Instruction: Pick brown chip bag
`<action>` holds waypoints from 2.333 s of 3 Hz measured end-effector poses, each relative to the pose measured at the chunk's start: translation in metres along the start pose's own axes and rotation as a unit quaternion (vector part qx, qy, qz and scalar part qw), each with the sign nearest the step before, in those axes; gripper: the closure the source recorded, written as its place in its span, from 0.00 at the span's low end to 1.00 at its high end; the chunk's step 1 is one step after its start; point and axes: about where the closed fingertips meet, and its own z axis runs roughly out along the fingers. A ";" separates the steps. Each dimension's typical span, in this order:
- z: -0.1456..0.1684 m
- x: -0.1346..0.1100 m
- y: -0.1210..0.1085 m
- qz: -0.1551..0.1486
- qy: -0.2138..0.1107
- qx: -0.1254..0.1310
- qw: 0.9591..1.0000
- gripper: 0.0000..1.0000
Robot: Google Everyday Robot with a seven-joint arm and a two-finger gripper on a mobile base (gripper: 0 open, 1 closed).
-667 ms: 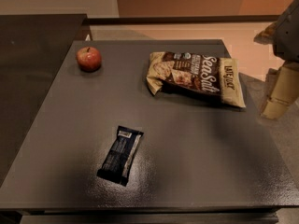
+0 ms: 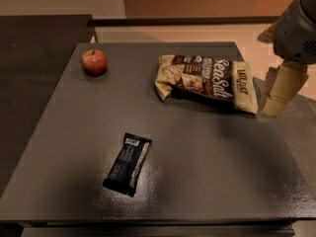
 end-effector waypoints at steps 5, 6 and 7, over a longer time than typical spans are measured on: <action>0.109 -0.072 -0.090 0.003 -0.011 -0.029 1.000 0.00; 0.132 -0.088 -0.094 -0.010 -0.003 -0.047 0.999 0.00; 0.152 -0.102 -0.096 -0.022 0.010 -0.068 0.997 0.00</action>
Offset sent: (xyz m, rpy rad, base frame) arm 0.0853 0.0328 -0.0419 0.0627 0.0089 -0.0012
